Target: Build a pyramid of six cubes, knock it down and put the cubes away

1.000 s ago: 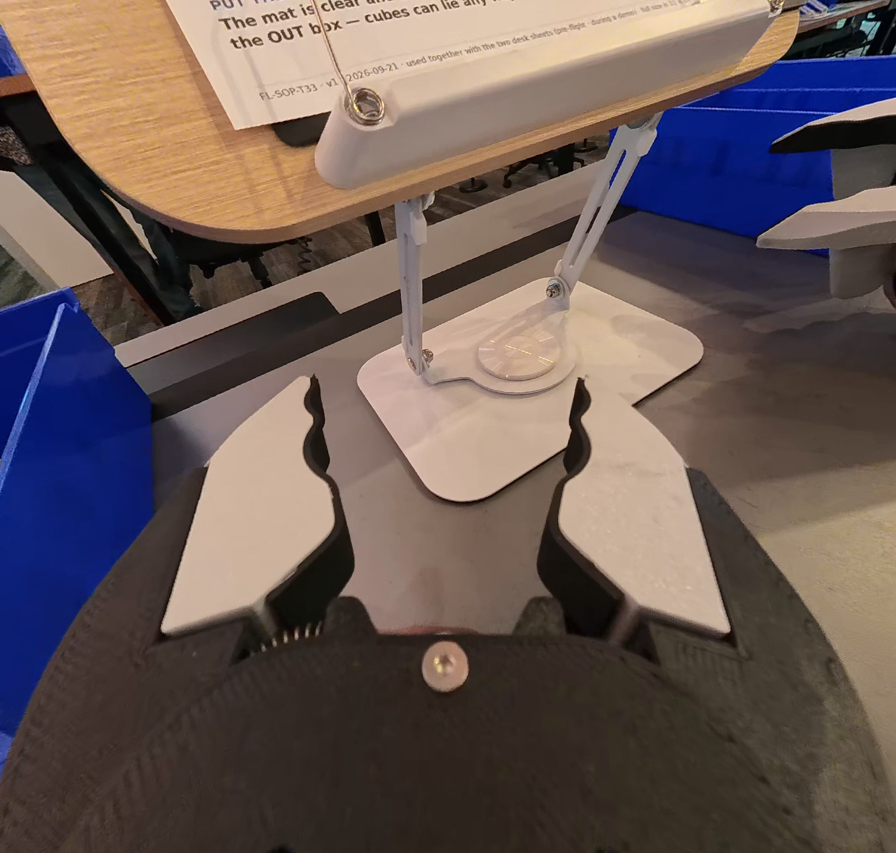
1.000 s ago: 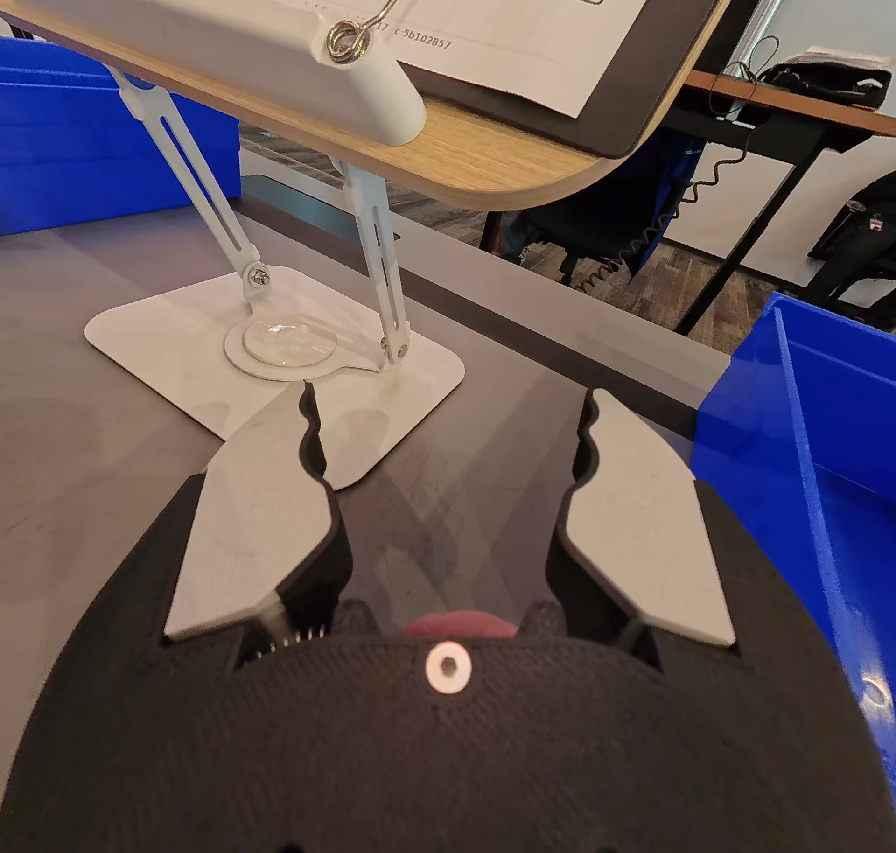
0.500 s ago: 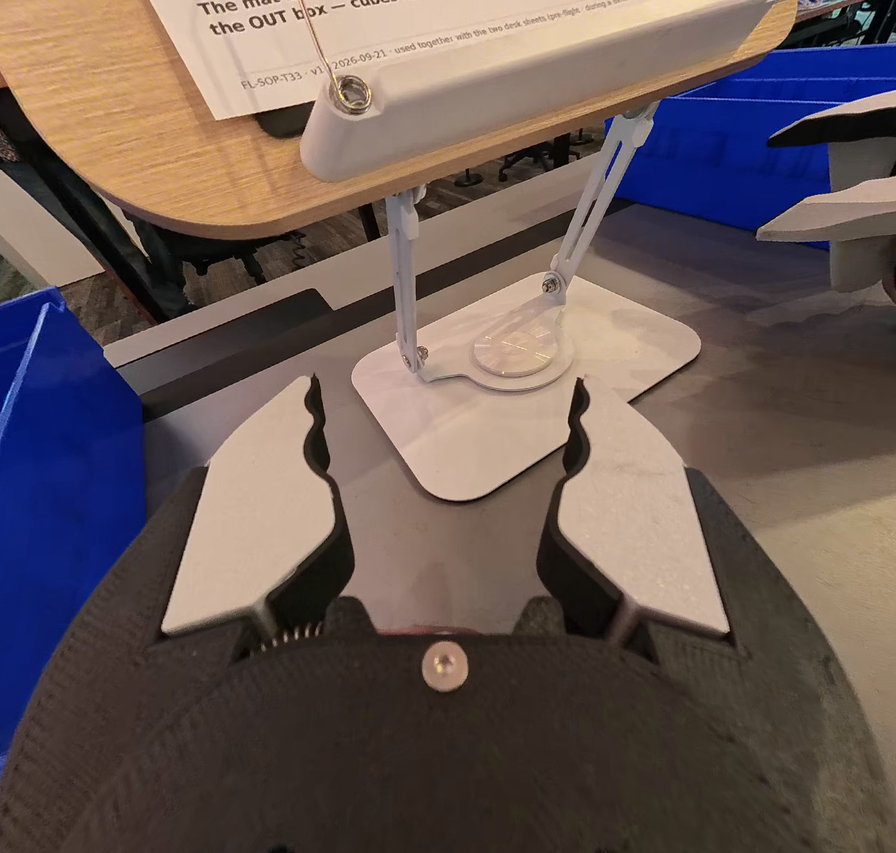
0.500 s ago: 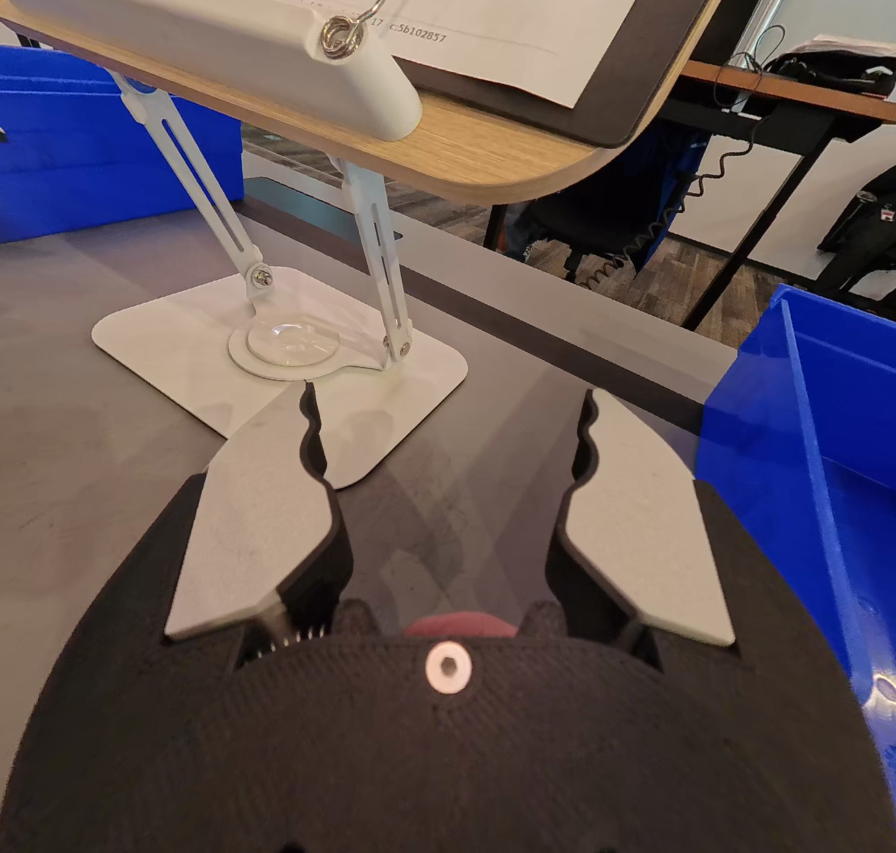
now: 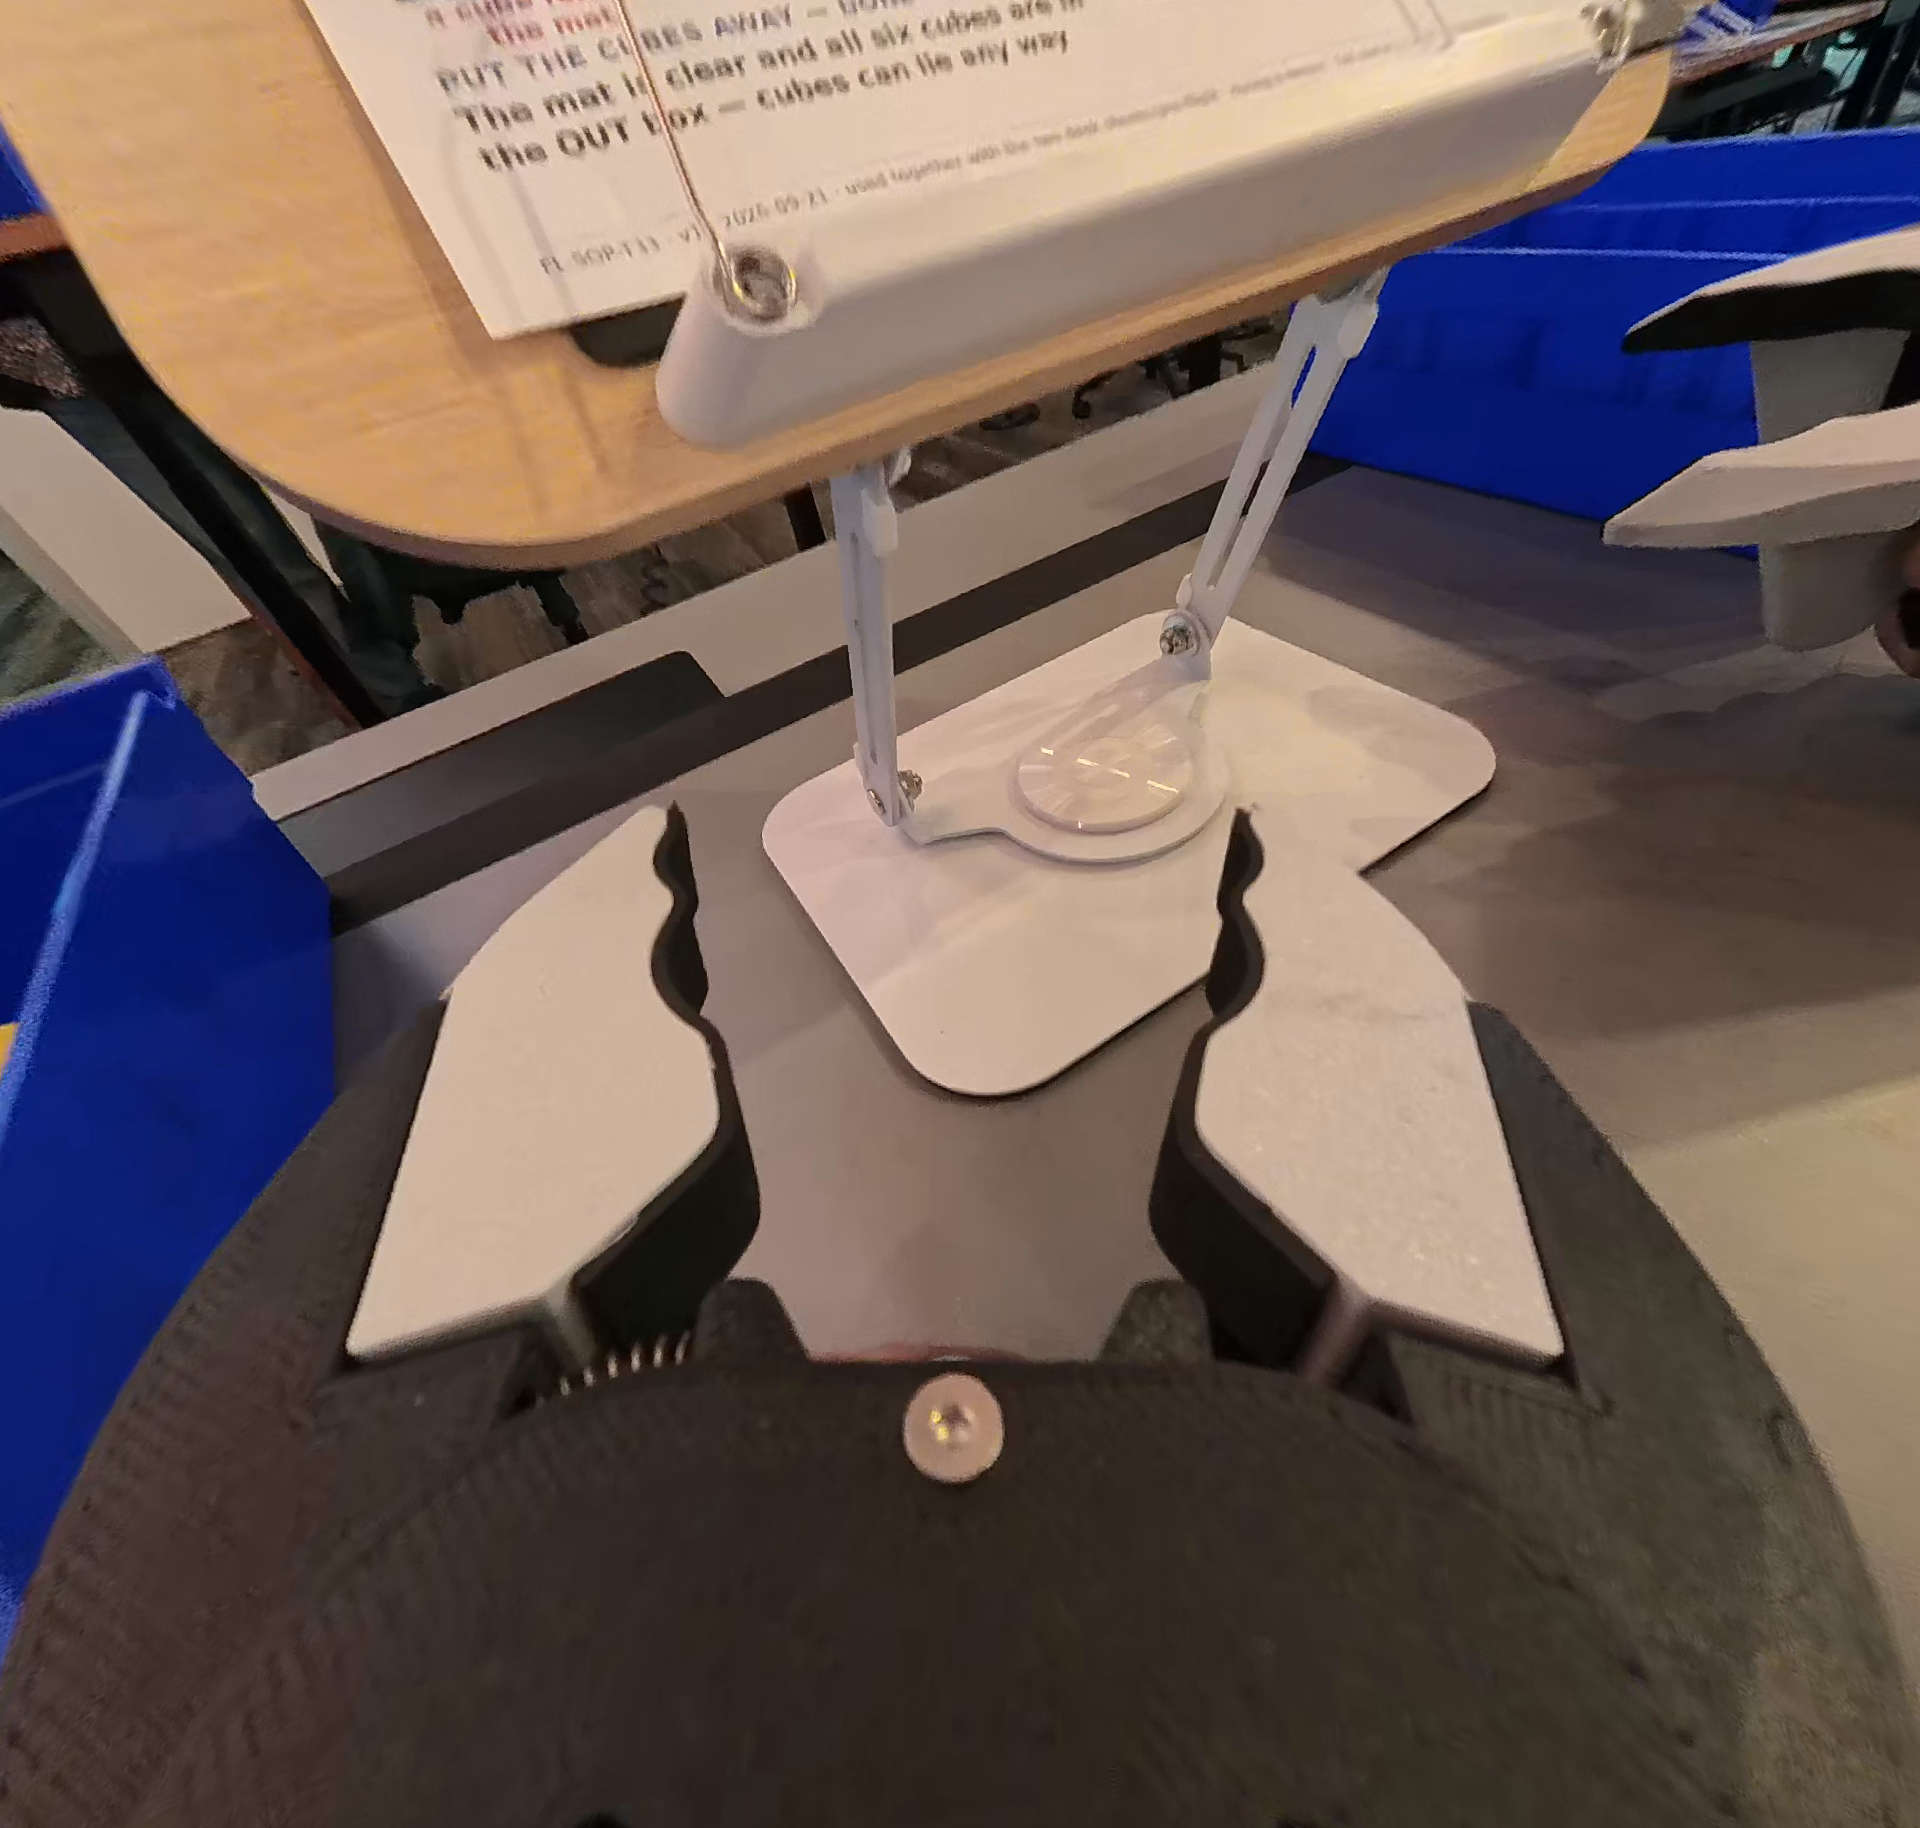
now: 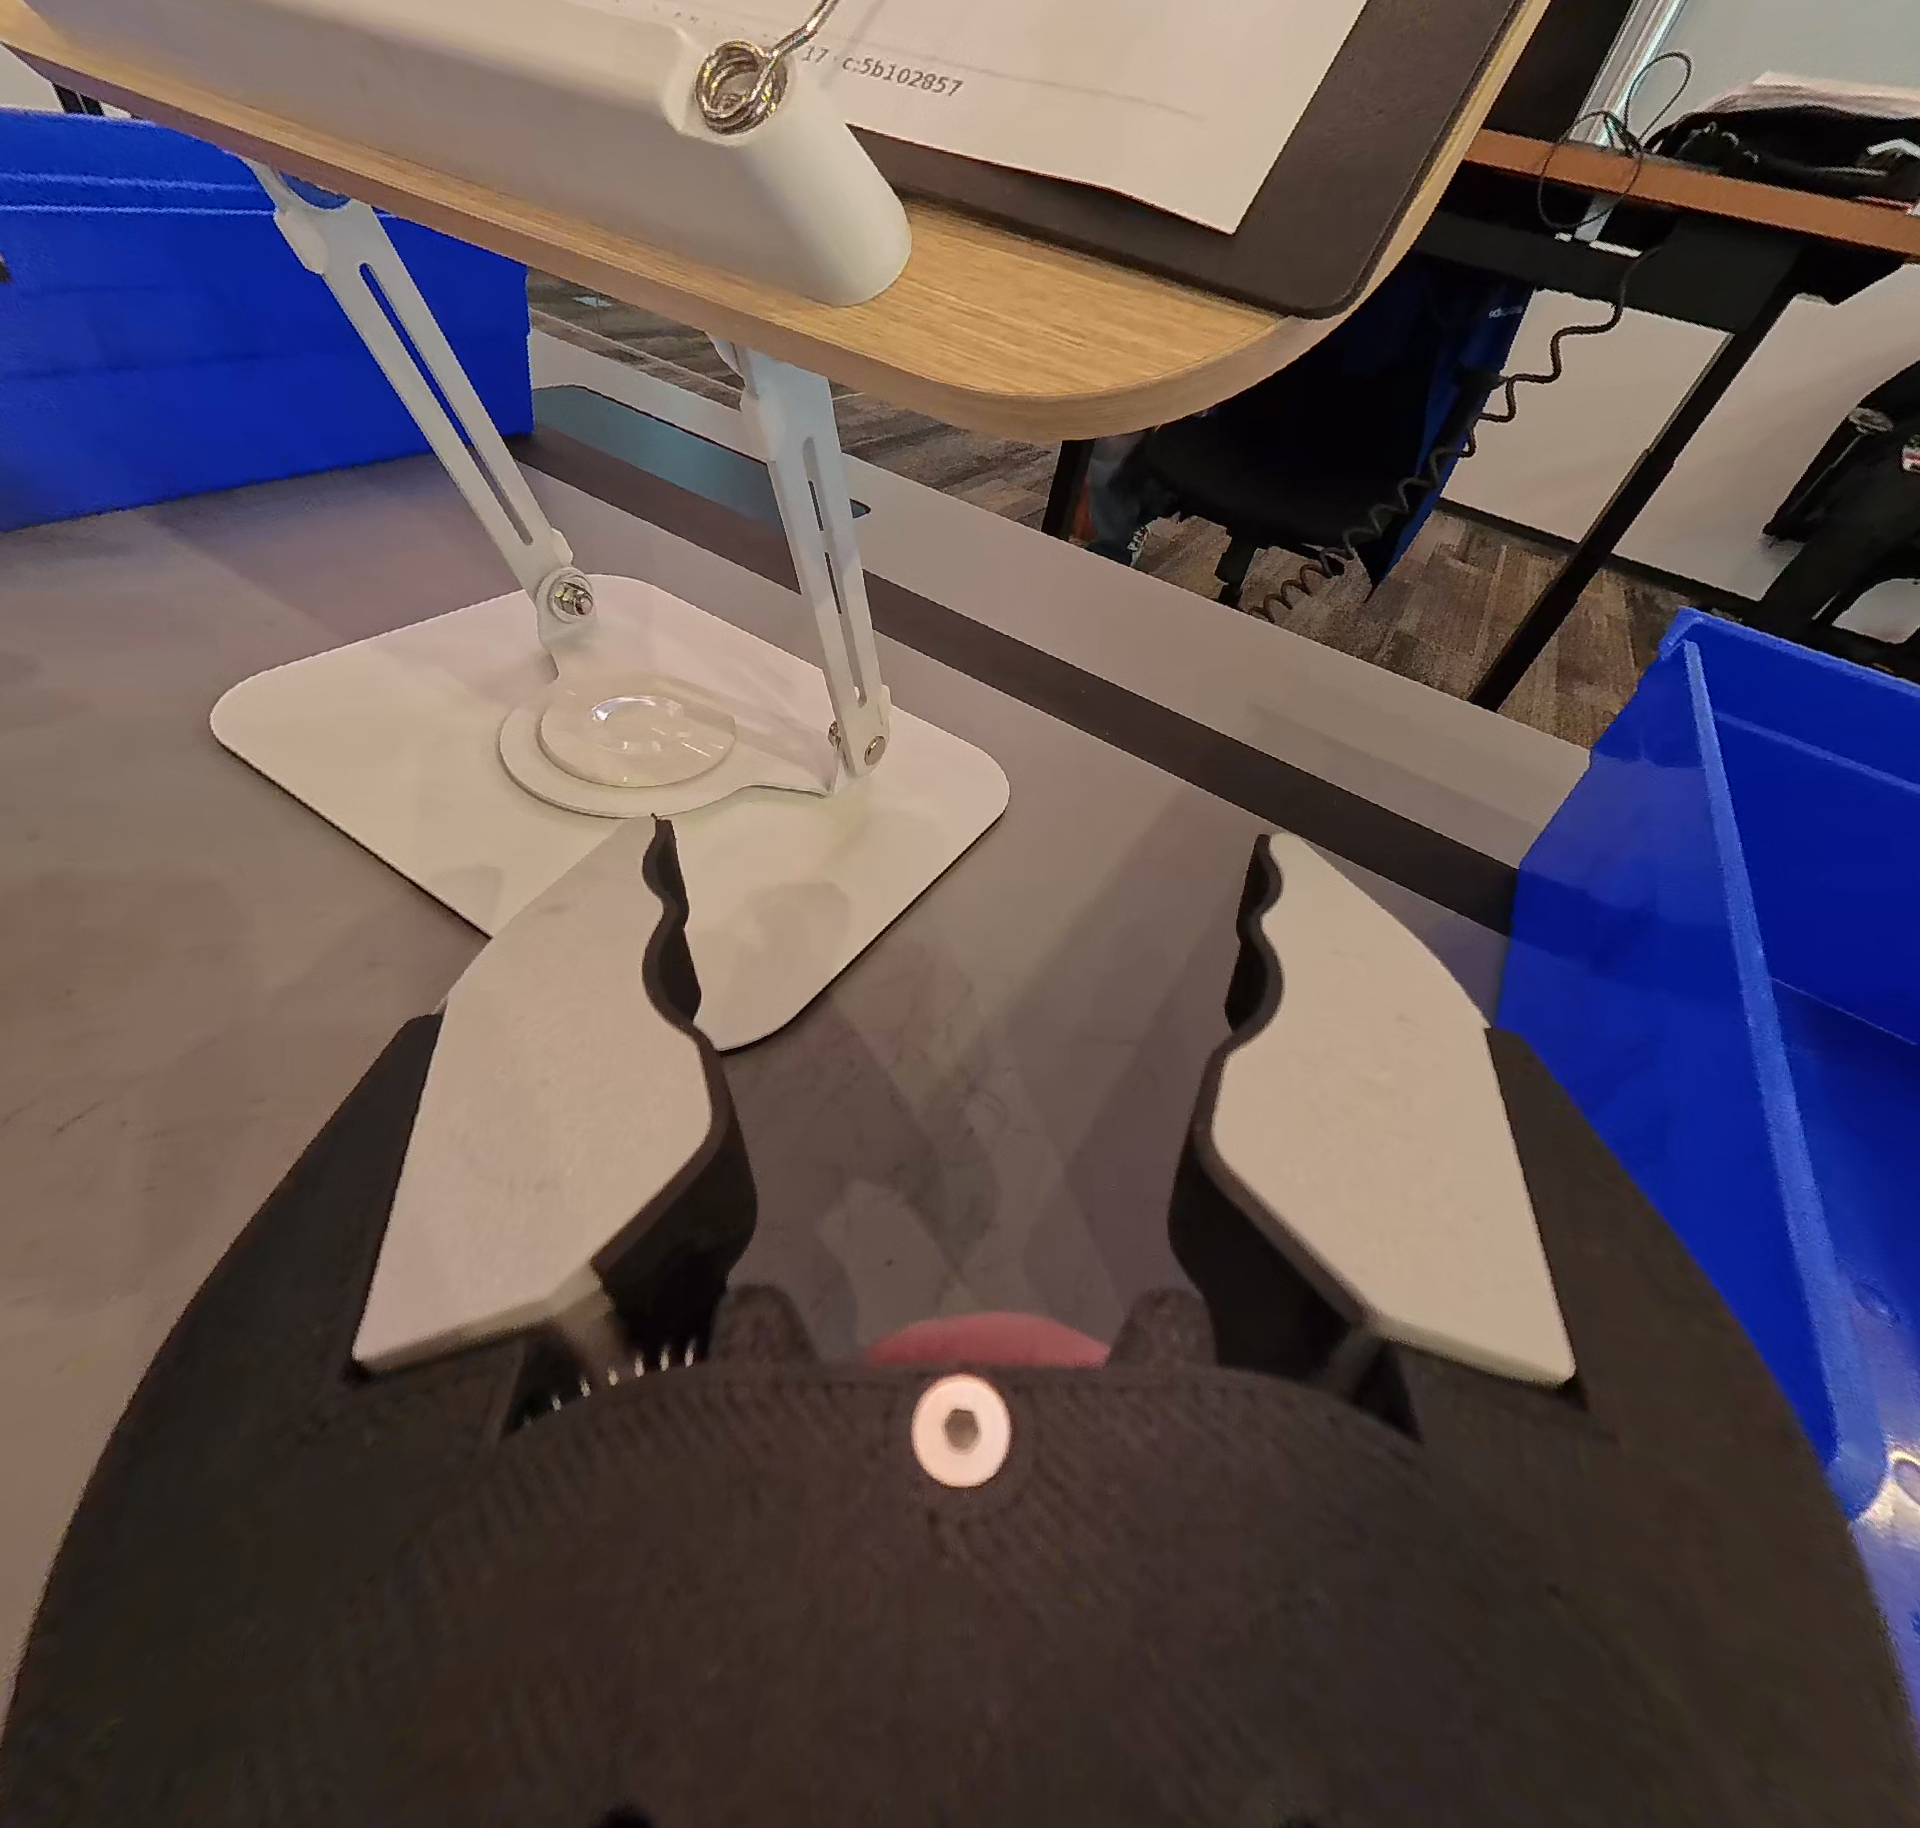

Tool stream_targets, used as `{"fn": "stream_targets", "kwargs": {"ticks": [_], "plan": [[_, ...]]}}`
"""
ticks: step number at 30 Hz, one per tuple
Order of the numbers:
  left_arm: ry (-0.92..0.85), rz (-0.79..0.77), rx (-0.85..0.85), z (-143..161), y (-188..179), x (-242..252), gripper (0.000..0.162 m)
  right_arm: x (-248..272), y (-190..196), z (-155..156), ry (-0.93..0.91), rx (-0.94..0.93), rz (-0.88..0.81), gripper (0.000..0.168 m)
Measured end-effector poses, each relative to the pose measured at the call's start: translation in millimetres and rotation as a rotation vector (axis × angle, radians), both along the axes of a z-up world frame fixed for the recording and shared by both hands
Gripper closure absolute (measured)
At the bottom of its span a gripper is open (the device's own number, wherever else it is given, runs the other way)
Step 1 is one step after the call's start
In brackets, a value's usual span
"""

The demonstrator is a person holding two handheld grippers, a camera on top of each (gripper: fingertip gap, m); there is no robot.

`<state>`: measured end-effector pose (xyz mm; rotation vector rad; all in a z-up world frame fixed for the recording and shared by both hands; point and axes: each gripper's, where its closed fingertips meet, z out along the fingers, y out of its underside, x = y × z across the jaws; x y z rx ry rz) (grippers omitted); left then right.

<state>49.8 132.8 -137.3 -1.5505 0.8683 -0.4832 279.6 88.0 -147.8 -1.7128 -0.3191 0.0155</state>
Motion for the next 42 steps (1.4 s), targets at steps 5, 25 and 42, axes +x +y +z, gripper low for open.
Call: {"fn": "stream_targets", "kwargs": {"ticks": [5, 25, 42], "plan": [[-0.022, 0.032, 0.113, 35, -5, -13, 0.069, 0, 0, 0, 0.001, -0.001, 0.001, 0.067], [0.240, 0.142, 0.122, 94, 153, -179, 0.117, -2, -1, -1, 0.002, -0.004, 0.020, 0.068], [0.574, -0.135, -0.081, 17, 223, -177, 0.099, -4, 0, -3, -0.001, -0.021, 0.036, 0.069]]}}
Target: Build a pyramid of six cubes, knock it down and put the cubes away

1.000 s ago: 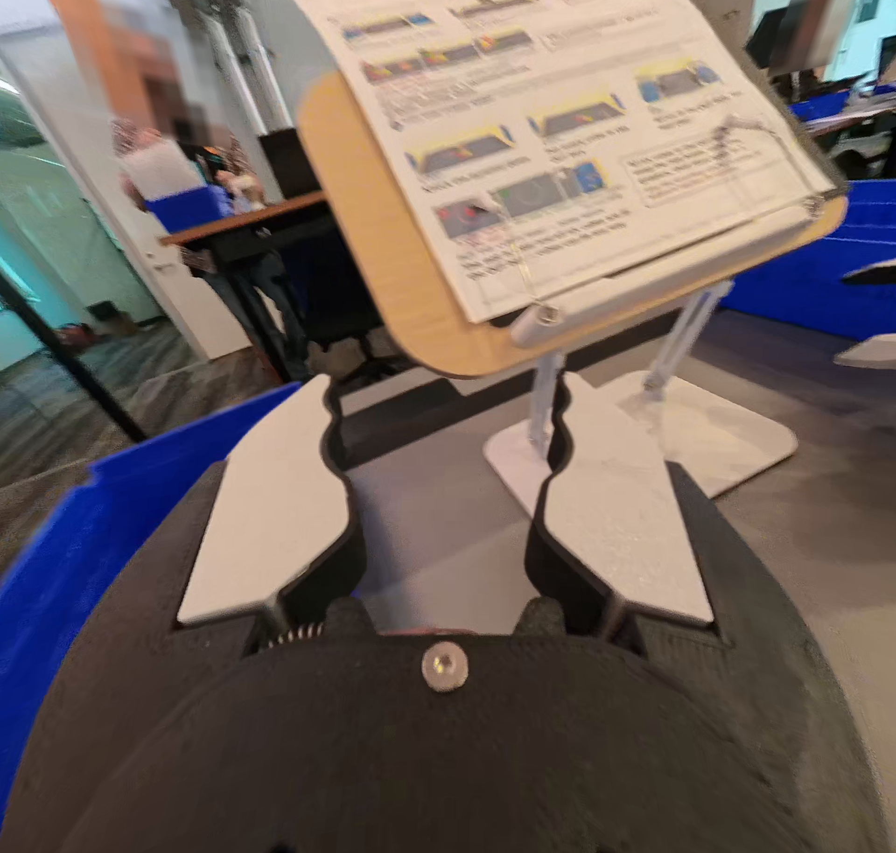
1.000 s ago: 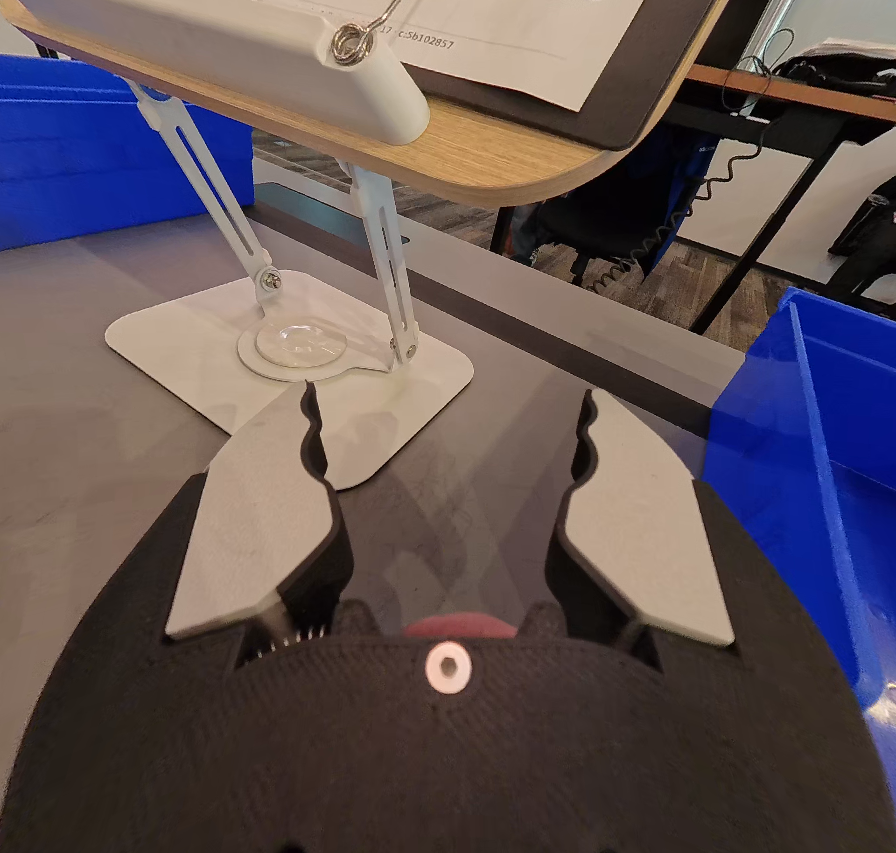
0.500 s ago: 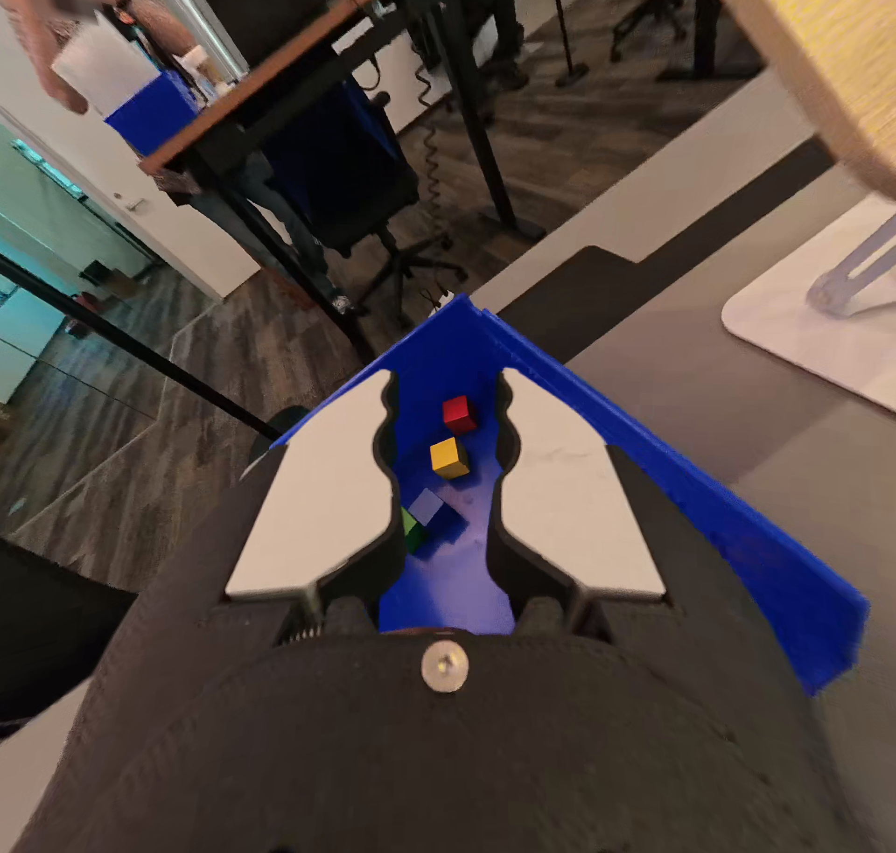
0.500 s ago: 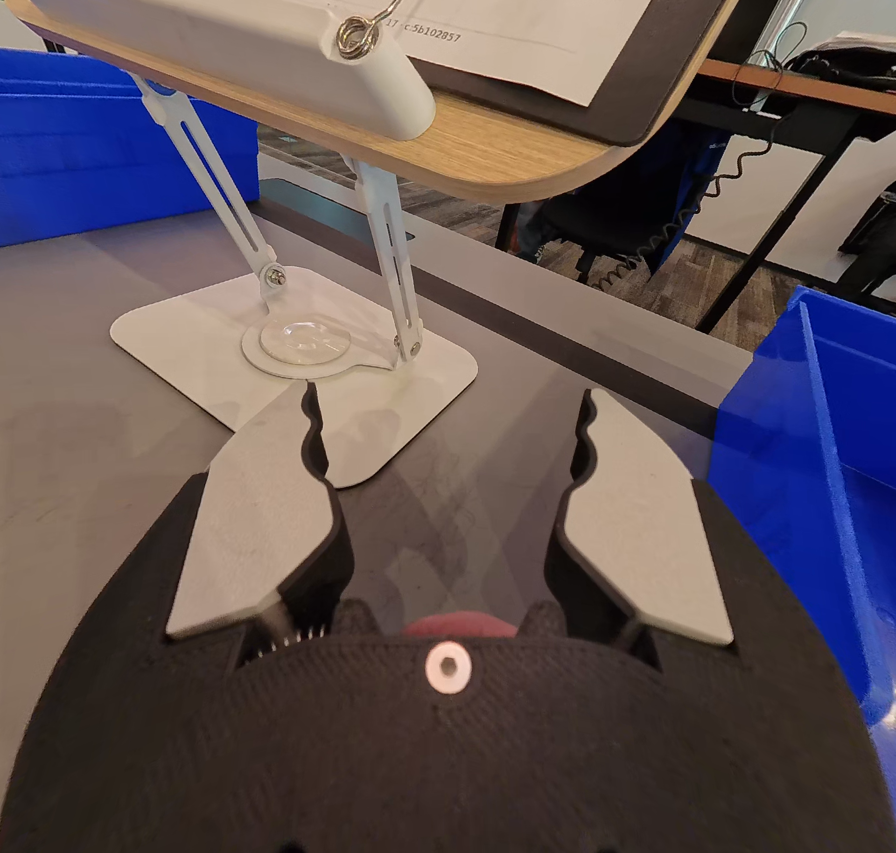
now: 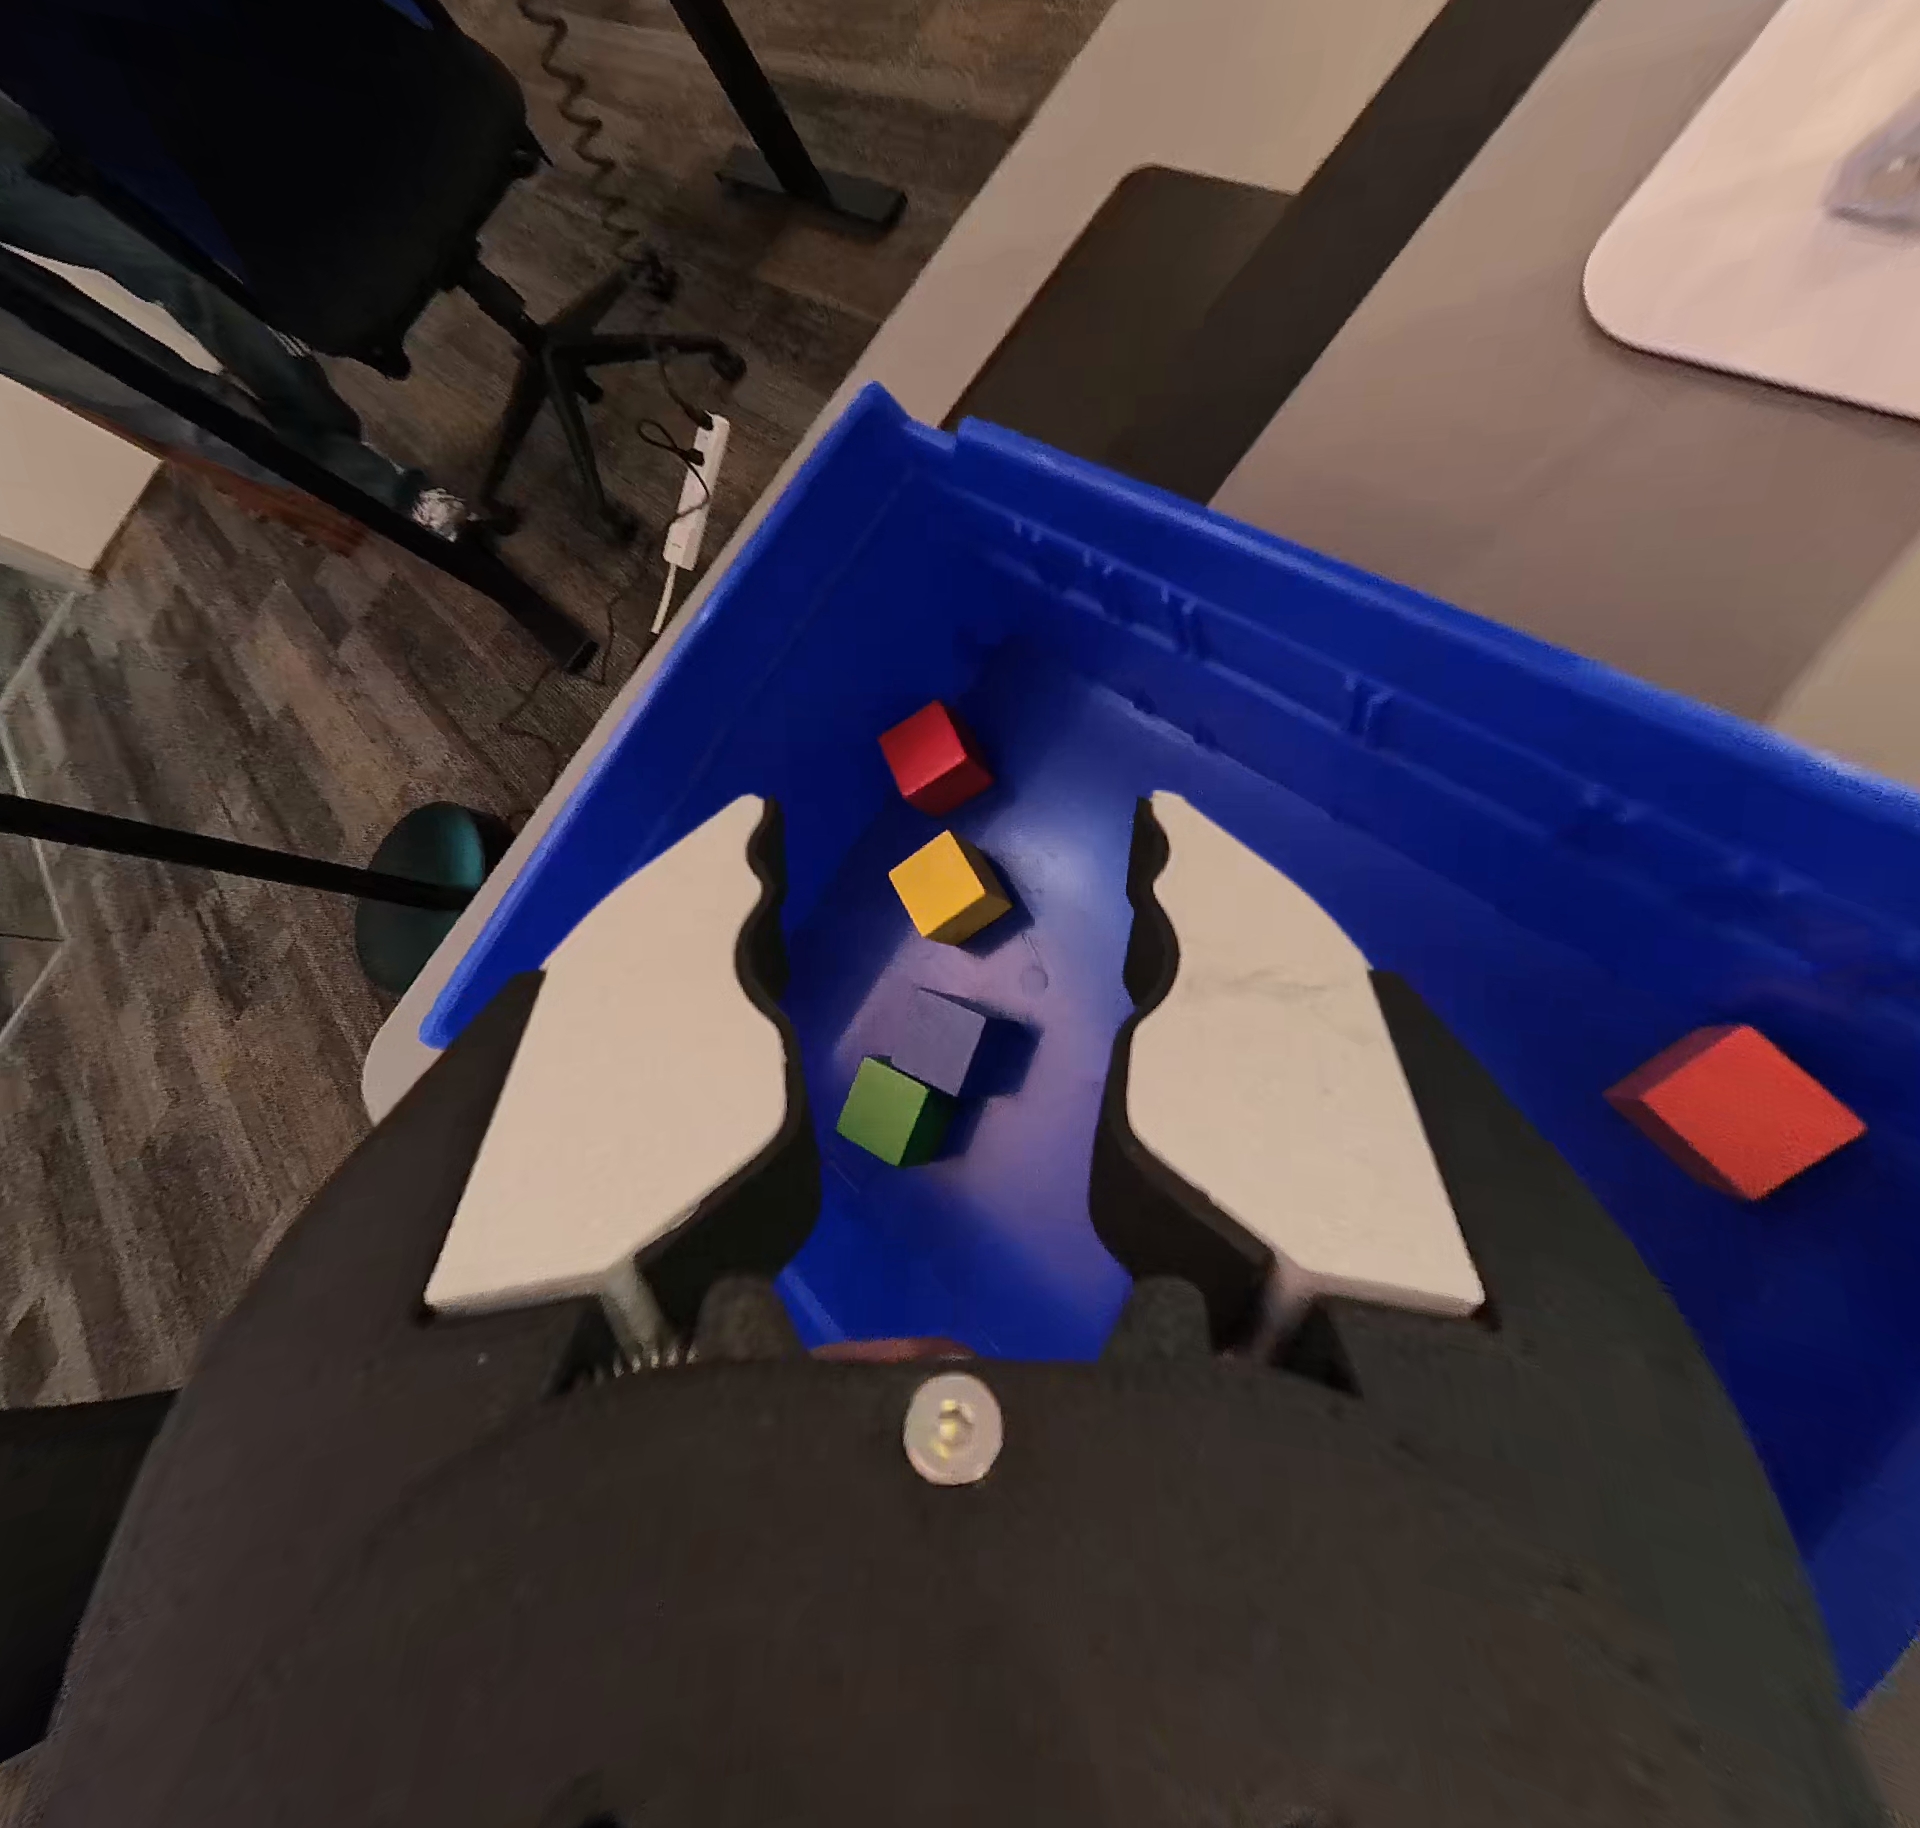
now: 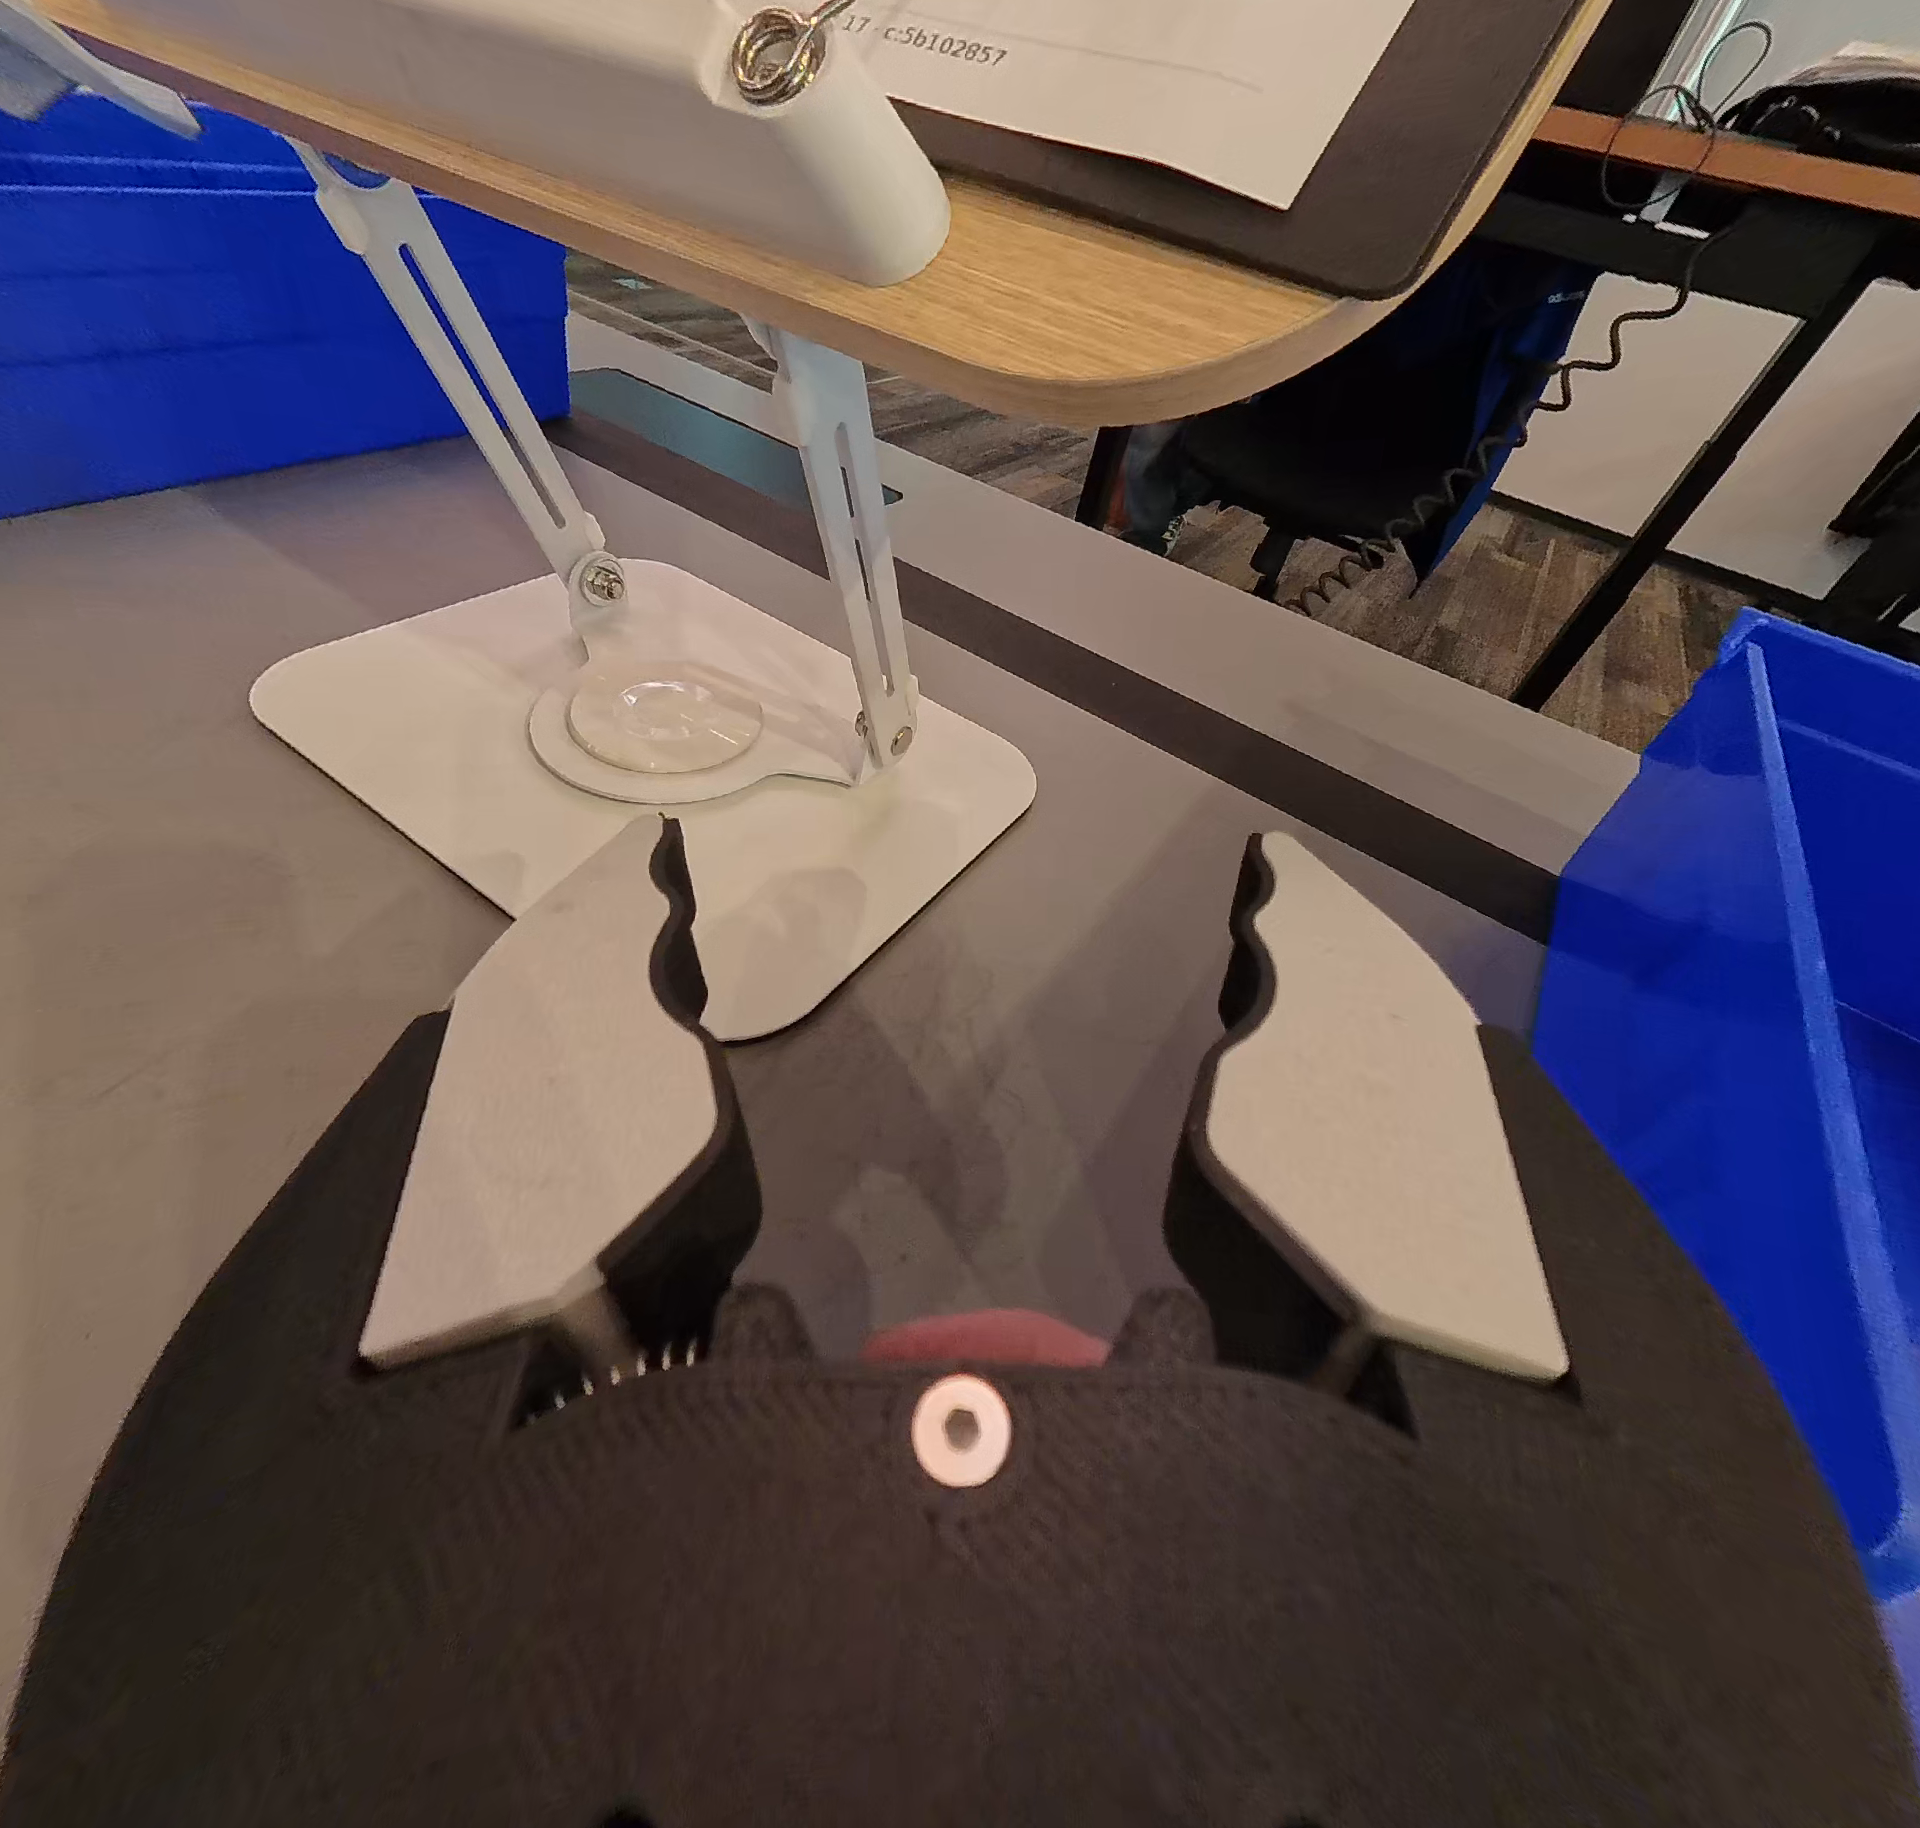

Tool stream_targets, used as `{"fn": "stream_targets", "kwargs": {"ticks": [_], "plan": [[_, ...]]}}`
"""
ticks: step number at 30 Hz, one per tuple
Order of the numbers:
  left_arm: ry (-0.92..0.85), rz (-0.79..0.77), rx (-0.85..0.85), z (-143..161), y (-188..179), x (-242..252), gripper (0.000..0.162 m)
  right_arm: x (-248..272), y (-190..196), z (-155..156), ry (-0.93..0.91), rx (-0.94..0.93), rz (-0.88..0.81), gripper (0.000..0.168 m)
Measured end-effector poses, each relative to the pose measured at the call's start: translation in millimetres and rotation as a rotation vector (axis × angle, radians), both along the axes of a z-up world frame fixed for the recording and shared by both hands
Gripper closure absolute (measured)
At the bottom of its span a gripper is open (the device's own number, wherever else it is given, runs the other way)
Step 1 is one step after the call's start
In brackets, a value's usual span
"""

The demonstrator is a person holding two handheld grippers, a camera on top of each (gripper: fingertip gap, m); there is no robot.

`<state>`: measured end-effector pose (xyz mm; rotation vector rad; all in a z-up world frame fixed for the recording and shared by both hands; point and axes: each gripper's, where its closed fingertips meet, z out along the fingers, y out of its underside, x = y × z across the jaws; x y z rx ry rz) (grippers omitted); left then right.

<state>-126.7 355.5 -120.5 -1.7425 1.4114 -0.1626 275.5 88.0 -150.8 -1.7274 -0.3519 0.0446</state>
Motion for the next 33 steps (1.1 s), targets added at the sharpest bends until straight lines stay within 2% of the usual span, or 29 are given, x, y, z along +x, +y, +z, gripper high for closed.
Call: {"fn": "stream_targets", "kwargs": {"ticks": [2, 7, 10, 17, 22, 33], "plan": [[0.054, -0.030, -0.036, -9, -1, -2, 0.105, 0, 0, 0, -0.002, -0.001, 0.002, 0.069], [0.187, -0.064, -0.081, -31, 3, -7, 0.104, -1, 0, -1, 0.002, -0.004, 0.006, 0.070], [0.223, -0.051, -0.104, -39, 9, -10, 0.091, -1, 0, -1, -0.001, -0.006, 0.009, 0.070], [0.336, -0.079, -0.172, -62, 9, -17, 0.094, -2, 0, -2, -0.003, -0.011, 0.014, 0.071], [0.372, -0.101, -0.185, -65, 12, -15, 0.094, -3, 0, -2, -0.004, -0.012, 0.017, 0.071], [0.599, -0.124, -0.257, -82, 21, -39, 0.098, -4, 0, -3, -0.008, -0.019, 0.025, 0.072]]}}
